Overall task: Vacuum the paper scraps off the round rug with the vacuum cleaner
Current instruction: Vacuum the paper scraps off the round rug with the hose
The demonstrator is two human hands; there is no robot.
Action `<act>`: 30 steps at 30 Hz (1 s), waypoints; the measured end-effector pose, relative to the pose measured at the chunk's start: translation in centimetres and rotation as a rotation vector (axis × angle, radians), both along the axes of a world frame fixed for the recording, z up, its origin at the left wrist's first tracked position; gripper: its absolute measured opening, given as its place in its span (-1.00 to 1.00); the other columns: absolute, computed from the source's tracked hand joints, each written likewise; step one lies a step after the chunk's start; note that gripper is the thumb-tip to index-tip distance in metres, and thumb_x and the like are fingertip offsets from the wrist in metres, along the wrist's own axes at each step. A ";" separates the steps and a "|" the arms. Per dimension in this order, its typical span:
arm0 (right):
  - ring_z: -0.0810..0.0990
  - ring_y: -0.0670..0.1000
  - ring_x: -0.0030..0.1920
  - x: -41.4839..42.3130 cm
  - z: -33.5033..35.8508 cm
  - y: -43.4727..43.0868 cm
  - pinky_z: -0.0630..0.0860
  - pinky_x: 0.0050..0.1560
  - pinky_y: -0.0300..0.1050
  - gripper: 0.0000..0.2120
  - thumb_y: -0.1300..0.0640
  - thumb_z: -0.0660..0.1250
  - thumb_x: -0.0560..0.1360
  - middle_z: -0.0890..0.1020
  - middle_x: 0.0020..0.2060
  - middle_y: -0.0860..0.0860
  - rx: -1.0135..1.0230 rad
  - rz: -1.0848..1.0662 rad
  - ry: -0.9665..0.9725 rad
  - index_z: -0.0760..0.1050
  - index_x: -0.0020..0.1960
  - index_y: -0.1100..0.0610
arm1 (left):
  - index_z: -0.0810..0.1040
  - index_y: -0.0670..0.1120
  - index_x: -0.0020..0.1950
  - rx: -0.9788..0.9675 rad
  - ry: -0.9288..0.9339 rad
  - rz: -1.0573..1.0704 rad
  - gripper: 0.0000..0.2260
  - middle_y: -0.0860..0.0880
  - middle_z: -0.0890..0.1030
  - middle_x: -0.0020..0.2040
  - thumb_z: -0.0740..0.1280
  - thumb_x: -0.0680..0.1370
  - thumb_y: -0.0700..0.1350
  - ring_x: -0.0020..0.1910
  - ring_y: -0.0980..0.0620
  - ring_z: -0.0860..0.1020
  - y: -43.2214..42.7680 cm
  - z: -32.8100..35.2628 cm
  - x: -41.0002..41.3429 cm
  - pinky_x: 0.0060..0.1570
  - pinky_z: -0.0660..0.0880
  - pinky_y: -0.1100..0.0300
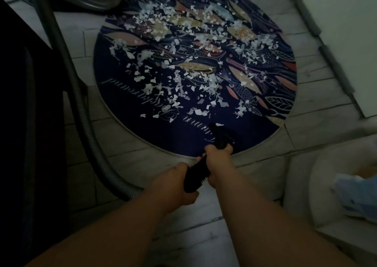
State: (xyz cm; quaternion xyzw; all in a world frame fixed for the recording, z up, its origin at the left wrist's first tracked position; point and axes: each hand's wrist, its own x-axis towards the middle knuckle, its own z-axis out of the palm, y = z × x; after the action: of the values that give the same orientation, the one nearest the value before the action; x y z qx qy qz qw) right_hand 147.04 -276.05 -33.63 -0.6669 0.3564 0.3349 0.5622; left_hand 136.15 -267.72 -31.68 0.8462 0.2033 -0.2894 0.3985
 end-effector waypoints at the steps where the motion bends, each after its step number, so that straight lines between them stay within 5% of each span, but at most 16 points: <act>1: 0.54 0.03 -0.32 0.1 0.1 0.1 0.56 -0.29 -0.03 -0.43 0.24 0.20 0.62 0.52 -0.20 0.12 -0.007 -0.002 0.004 0.11 0.54 -0.08 | 0.37 -0.04 0.18 -0.017 0.005 0.009 -0.60 0.01 0.54 0.06 0.41 0.44 0.05 -0.01 0.05 0.54 0.0 0.0 0.0 -0.08 0.50 0.20; 30: 0.53 0.05 -0.30 -0.4 0.5 2.0 0.56 -0.29 -0.04 -0.44 0.26 0.20 0.62 0.49 -0.22 0.13 -0.014 -0.042 -0.026 0.10 0.54 -0.04 | 0.34 -0.08 0.24 -0.032 -0.053 -0.056 -0.56 -0.01 0.52 0.12 0.38 0.47 0.07 0.03 0.04 0.52 2.7 -0.1 -0.3 -0.08 0.46 0.22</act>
State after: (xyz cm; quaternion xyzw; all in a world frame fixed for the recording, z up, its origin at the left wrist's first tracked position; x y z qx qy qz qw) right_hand 146.63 -274.01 -33.10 -0.6676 0.3653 0.3118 0.5689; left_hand 135.84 -265.01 -31.75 0.8524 0.1644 -0.2811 0.4091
